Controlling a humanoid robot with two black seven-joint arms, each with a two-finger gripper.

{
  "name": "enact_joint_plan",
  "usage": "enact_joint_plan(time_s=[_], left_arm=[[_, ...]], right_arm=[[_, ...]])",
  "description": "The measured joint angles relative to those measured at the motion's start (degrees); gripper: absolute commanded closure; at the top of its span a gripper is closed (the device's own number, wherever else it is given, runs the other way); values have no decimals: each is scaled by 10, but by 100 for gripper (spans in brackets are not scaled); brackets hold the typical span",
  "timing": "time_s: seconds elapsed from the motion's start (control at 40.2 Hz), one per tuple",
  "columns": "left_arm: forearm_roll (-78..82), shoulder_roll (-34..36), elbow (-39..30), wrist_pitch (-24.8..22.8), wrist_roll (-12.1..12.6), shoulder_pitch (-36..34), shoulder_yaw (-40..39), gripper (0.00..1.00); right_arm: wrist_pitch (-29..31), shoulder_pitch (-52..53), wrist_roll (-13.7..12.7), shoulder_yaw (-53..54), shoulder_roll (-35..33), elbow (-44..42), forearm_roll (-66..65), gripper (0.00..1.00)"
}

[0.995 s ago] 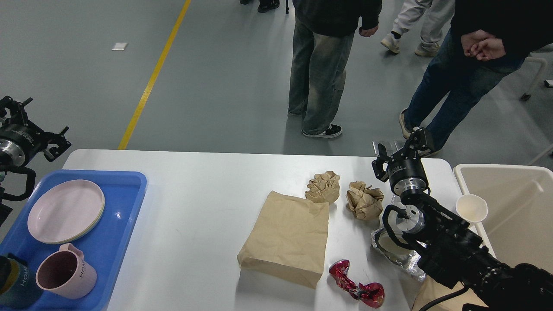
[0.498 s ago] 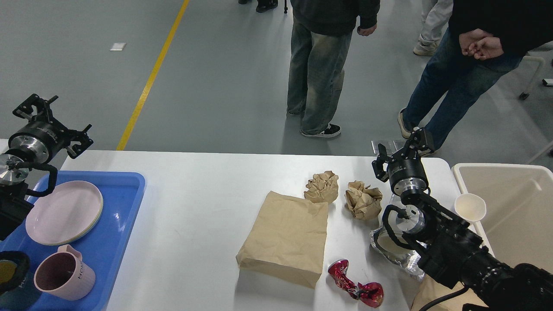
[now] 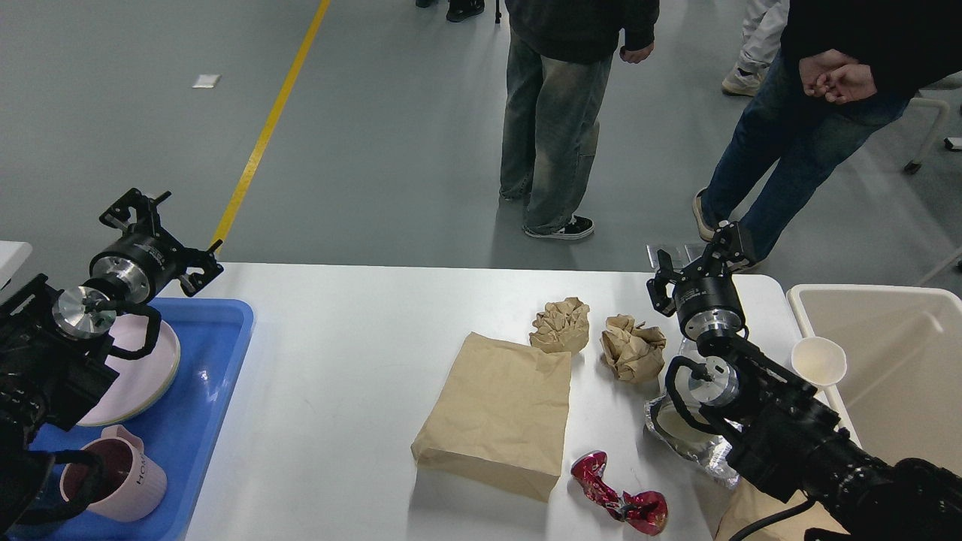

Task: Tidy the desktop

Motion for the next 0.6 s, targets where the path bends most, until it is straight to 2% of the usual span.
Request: enact_joint_plan(time_s=[0.124, 0.199, 0.274, 0.299, 0.423, 0.597], left_arm=[[1, -14, 0, 0, -1, 23, 0, 4], [2, -17, 0, 0, -13, 26, 0, 4], [3, -19, 0, -1, -45, 28, 1, 4], [3, -24, 0, -6, -70, 30, 1, 4], [4, -34, 0, -30, -133, 45, 1, 4], [4, -44, 0, -47, -196, 62, 1, 4]], right_arm=[[0, 0, 0, 0, 0, 0, 0, 0], [0, 0, 0, 0, 0, 0, 0, 0], [0, 0, 0, 0, 0, 0, 0, 0], [0, 0, 0, 0, 0, 0, 0, 0], [0, 0, 0, 0, 0, 0, 0, 0], [0, 0, 0, 0, 0, 0, 0, 0]])
